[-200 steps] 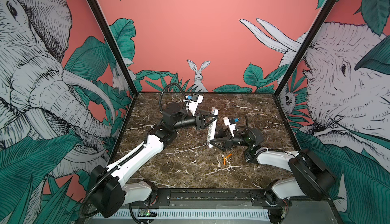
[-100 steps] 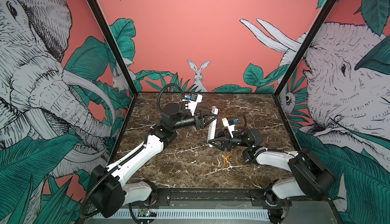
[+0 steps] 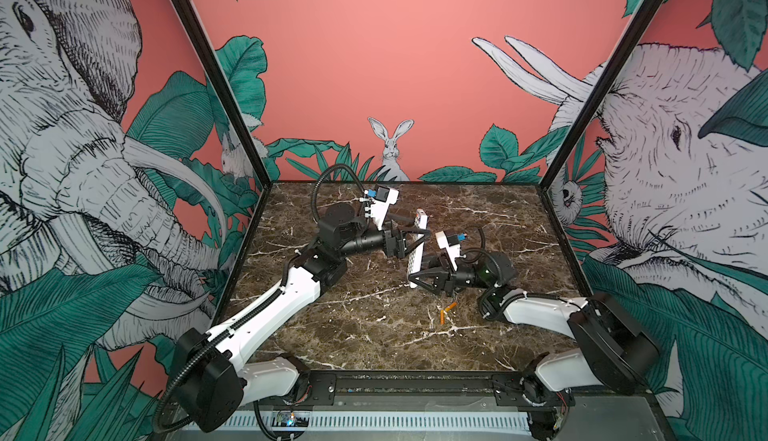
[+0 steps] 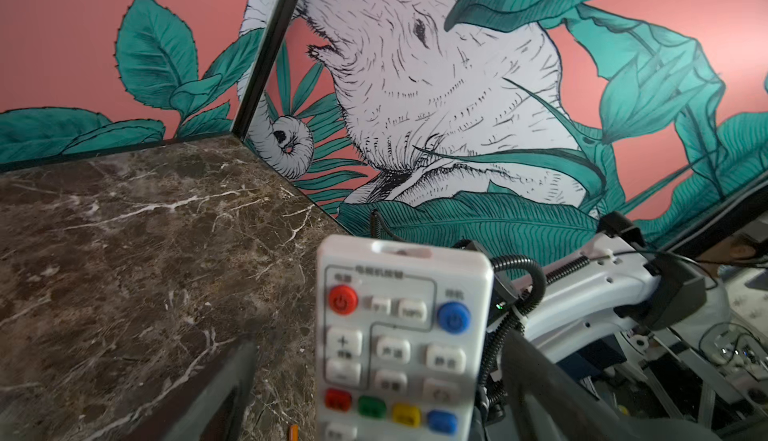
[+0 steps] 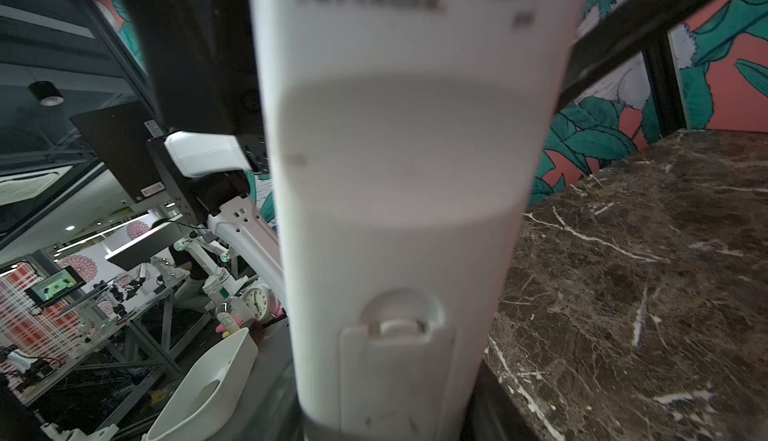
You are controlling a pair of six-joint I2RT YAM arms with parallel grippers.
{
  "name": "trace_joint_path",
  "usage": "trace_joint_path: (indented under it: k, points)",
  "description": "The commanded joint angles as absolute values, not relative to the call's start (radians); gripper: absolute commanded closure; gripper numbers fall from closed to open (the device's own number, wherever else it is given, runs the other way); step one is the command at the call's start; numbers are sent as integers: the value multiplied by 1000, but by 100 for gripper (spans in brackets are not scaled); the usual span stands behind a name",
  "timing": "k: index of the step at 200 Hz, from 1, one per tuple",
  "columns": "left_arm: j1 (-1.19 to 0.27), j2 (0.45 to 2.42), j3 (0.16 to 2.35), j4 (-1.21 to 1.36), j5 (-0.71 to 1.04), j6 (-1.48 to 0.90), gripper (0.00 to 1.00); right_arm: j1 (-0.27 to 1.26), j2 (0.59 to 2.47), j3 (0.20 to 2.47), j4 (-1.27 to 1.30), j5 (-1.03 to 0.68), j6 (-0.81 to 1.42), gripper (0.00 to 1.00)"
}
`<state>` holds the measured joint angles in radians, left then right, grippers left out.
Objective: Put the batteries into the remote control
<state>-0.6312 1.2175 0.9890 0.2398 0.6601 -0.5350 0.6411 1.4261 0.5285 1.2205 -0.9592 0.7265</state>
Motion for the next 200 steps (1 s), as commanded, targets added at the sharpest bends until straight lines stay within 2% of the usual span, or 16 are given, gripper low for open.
trace_joint_path:
  k: [1, 31, 64, 123, 157, 200]
  points:
    - [-629, 1169, 1022, 83, 538, -457, 3, 644, 1347, 568, 999, -852, 531, 92]
    - [-639, 1126, 1008, 13, 440, -417, 5, 660, 1225, 619, 564, -670, 276, 93]
    - [-684, 1122, 1000, 8, 364, -388, 12, 703, 1177, 675, 330, -484, 131, 98]
    - [-760, 1184, 1012, 51, 279, -383, 22, 777, 1179, 691, 312, -296, 130, 100]
    - [-762, 1206, 1000, 83, 218, -405, 31, 802, 1167, 686, 331, -251, 137, 100]
    - [-762, 1233, 992, 108, 177, -432, 38, 820, 1176, 686, 349, -232, 141, 100]
